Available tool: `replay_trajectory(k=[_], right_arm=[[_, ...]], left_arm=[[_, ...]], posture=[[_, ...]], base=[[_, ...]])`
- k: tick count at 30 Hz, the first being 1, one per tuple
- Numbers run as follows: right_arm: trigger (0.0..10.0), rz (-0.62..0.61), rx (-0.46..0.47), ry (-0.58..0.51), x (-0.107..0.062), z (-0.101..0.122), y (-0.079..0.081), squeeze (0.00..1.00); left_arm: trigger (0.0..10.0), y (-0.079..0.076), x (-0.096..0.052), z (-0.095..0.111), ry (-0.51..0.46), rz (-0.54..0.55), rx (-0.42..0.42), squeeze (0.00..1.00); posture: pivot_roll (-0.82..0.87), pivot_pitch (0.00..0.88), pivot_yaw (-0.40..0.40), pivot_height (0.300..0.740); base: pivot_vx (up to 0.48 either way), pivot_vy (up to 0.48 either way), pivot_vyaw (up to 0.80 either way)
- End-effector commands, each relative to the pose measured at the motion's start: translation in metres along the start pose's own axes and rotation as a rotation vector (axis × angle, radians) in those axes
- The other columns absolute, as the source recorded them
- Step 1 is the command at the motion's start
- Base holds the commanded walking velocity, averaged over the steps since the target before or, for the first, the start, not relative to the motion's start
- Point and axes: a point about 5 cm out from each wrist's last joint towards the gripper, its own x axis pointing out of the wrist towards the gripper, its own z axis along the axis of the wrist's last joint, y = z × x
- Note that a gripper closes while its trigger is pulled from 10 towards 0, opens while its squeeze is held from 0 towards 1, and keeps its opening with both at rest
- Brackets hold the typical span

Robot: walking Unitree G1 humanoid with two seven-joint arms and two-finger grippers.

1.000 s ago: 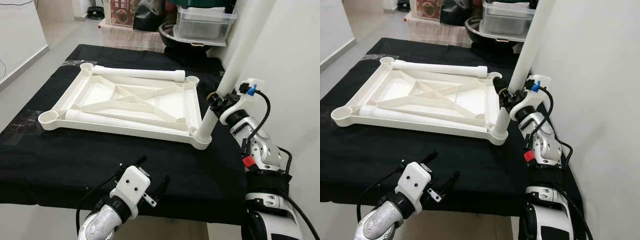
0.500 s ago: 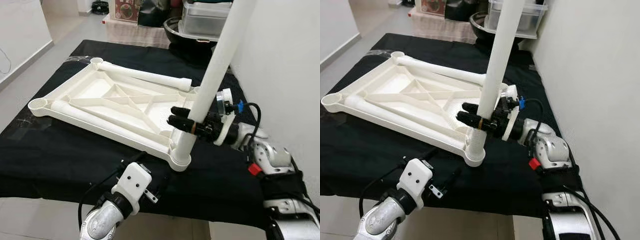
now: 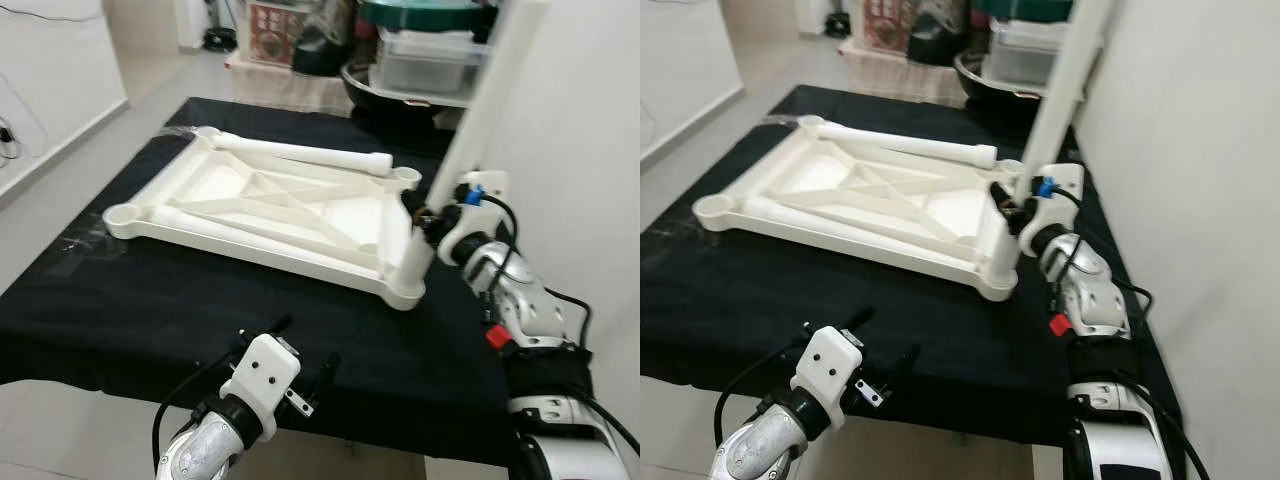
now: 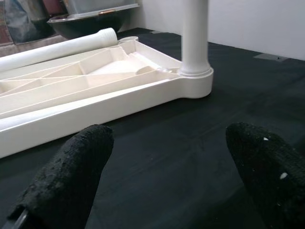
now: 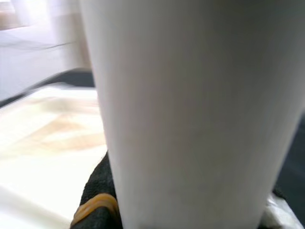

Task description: Building children table

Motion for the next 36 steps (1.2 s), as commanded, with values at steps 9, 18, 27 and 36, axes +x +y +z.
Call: replay_trajectory(k=[9, 18, 27, 36], right_arm=[[0.0, -0.625, 0.011, 0.211, -0.031, -0.05, -0.043, 0.0], [10.0, -0.398, 0.111, -0.049, -0.008, -0.014, -0.009, 1.0], [10.0, 0.082, 0.207, -0.209, 0.0, 0.023, 0.014, 0.0], [10.0, 0.801, 0.167, -0.02, -0.026, 0.021, 0.036, 0.0]], left_arm=[[10.0, -0.003, -0.001, -0.004, 0.02, -0.011, -0.007, 0.0], [10.0, -0.003, -0.001, -0.004, 0.021, -0.014, -0.008, 0.0], [10.0, -0.003, -0.001, -0.005, 0.021, -0.014, -0.009, 0.0], [10.0, -0.003, -0.001, -0.004, 0.019, -0.011, -0.01, 0.0]], posture=[[0.1, 0.057, -0.118, 0.74], [0.09, 0.051, -0.117, 0.74], [0.09, 0.053, -0.117, 0.74], [0.09, 0.059, -0.119, 0.74]], base=[[0.0, 0.0, 0.0], [0.0, 0.0, 0.0], [0.0, 0.0, 0.0], [0.0, 0.0, 0.0]])
